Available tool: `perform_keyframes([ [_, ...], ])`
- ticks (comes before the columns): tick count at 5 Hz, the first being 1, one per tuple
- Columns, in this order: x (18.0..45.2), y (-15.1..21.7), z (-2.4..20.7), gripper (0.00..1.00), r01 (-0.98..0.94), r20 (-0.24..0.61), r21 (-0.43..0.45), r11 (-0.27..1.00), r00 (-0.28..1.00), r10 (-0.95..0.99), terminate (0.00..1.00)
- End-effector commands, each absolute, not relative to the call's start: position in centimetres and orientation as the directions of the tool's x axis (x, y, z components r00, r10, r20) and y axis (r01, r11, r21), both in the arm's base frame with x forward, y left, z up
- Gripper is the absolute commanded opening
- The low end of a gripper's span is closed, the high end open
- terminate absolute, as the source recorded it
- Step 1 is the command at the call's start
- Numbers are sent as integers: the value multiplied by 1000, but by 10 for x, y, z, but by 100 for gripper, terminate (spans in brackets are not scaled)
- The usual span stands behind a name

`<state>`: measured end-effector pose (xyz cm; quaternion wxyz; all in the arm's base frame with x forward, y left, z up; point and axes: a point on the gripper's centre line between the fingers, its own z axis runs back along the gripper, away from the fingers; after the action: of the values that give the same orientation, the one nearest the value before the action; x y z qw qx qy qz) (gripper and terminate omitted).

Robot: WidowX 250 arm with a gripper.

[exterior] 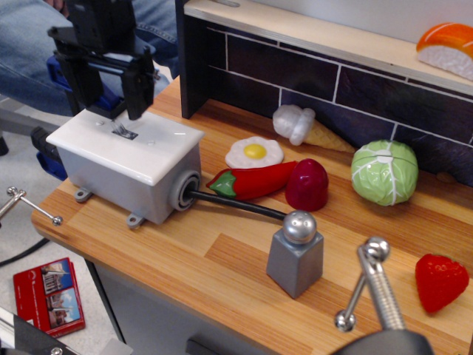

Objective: Move light switch to the right

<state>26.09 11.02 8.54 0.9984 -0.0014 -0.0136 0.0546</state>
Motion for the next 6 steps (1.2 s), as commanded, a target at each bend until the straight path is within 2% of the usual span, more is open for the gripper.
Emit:
perform_keyframes([
  [1, 264, 106, 80, 100, -142, 53, 14, 990, 989, 141, 0],
  [3, 260, 98, 69, 100, -160, 49, 33, 987, 986, 158, 0],
  [6, 253, 65, 64, 100, -169, 61, 38, 985, 984, 166, 0],
])
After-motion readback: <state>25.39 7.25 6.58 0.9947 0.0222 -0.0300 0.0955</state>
